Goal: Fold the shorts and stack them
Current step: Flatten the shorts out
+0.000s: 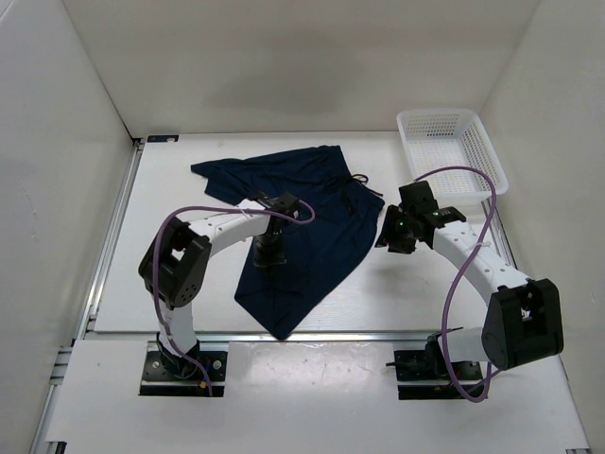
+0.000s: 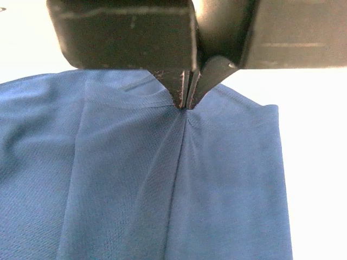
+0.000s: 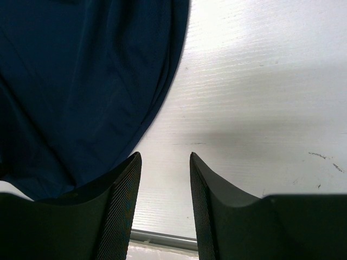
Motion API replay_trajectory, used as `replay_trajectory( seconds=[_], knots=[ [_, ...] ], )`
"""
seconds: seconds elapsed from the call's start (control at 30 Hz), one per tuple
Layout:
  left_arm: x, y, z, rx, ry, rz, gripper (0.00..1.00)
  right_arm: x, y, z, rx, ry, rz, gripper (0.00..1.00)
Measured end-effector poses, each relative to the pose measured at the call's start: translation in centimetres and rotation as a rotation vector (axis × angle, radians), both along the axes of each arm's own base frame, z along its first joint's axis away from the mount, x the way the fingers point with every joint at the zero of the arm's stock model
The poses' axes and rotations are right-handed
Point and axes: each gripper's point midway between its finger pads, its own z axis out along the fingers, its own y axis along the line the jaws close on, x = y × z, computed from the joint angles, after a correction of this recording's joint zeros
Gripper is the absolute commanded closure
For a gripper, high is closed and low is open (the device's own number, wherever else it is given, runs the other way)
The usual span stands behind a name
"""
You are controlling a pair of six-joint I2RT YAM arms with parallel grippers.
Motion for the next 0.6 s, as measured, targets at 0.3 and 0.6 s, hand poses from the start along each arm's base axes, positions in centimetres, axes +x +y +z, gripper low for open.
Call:
replay_trajectory(
  seconds=[0.3,0.6],
  knots=[
    [3.6,8.3,6.6,-0.010,-0.155,0.209,0.89,0.0,0.0,0.0,0.000,0.000,0.000,0.54],
    [7.4,18.9,4.1,0.031,-0.110,0.492,0.63,0.0,-0.1,-0.1,0.002,0.004,-0.003,0.49]
  ],
)
